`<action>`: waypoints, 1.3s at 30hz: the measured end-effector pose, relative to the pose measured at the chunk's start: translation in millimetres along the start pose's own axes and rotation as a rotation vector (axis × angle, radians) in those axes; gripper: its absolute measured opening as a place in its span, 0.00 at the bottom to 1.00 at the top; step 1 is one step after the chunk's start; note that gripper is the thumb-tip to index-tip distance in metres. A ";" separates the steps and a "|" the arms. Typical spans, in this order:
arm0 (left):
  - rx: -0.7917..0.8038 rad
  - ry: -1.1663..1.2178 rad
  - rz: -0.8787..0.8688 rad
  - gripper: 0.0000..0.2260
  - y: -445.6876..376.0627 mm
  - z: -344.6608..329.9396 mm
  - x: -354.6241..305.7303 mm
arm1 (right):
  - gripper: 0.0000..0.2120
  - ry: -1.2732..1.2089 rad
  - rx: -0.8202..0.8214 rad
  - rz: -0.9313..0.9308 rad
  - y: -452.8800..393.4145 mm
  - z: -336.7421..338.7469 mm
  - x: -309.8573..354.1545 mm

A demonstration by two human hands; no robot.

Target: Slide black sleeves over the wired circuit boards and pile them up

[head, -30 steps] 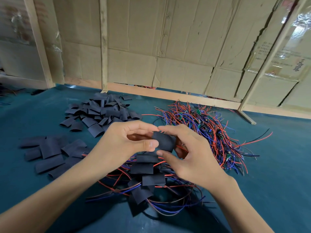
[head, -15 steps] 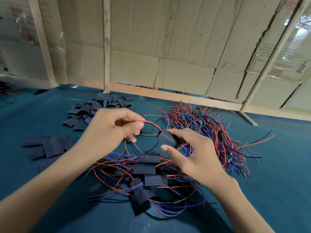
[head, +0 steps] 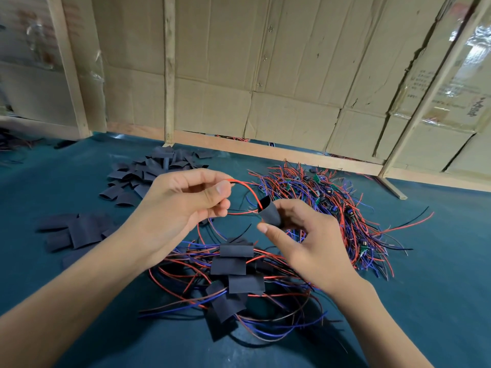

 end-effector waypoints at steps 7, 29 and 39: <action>0.100 0.167 0.074 0.11 4.5 -18.5 10.1 | 0.08 -0.393 0.032 -0.132 0.4 -9.2 -2.3; 0.327 -0.097 -0.033 0.14 9.8 -24.8 28.6 | 0.23 -0.895 0.623 -0.624 12.2 -20.2 18.0; 0.254 0.118 0.017 0.15 10.4 -25.9 32.3 | 0.13 -0.933 0.419 -0.595 1.1 -11.4 4.3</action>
Point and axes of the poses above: each hand's wrist, its own y-axis away from the middle knuckle, its own z-axis out of the back of the hand, x = y × z, the point moved 6 cm from there along -y, towards the middle knuckle, and after that the axes turned 10 degrees about -z, right-handed, at the moved point
